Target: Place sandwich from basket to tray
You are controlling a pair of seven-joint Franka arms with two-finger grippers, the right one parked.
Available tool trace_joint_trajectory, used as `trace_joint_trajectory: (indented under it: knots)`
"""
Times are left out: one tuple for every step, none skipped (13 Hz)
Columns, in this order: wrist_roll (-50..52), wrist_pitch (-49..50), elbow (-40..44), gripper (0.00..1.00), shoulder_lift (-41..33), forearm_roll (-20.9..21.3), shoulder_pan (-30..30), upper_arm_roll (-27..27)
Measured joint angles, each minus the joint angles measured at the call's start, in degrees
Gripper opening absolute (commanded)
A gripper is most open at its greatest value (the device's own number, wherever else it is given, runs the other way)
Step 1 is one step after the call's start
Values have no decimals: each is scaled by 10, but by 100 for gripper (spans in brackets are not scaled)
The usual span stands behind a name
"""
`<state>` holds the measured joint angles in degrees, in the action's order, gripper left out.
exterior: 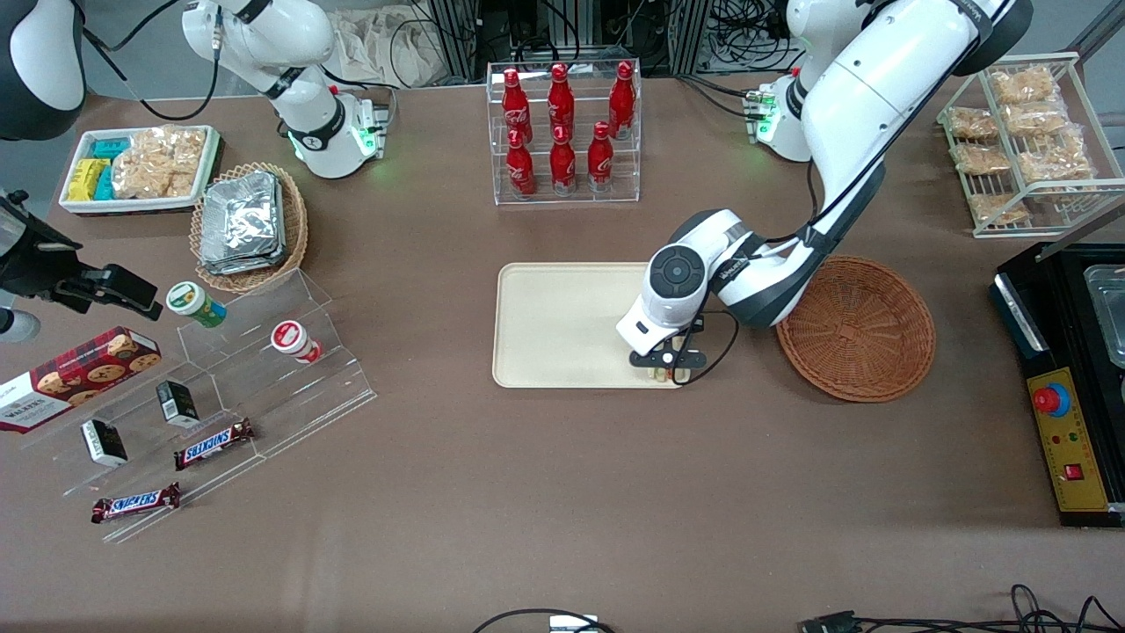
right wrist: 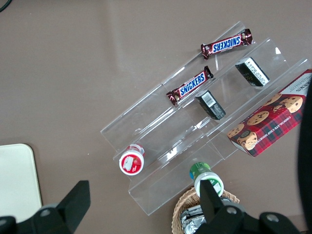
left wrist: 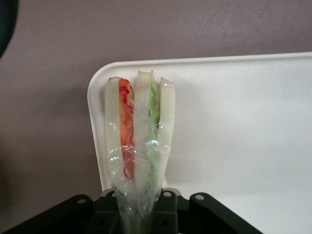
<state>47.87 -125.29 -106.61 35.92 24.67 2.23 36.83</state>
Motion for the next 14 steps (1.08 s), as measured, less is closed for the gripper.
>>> trace_joint_trajectory:
  knots:
    - [2, 0, 0, 100, 0, 0, 0, 0]
    - [6, 0, 0, 100, 0, 0, 0, 0]
    - [11, 0, 0, 100, 0, 0, 0, 1]
    - [15, 0, 1, 100, 0, 0, 0, 1]
    - [17, 0, 2, 100, 0, 0, 0, 2]
    - [18, 2, 4, 100, -1, 0, 0, 3]
    - [20, 4, 5, 100, -4, 0, 0, 4]
    - [21, 7, 7, 100, -7, -2, -1, 7]
    - [24, 14, 11, 100, -13, -7, -2, 11]
    - [24, 29, 17, 100, -24, -21, -2, 15]
    - [24, 53, 28, 100, -40, -38, -3, 17]
    - [23, 82, 41, 100, -63, -55, -4, 18]
    - [21, 110, 56, 100, -93, -75, -6, 18]
    - [19, 138, 71, 100, -127, -99, -11, 17]
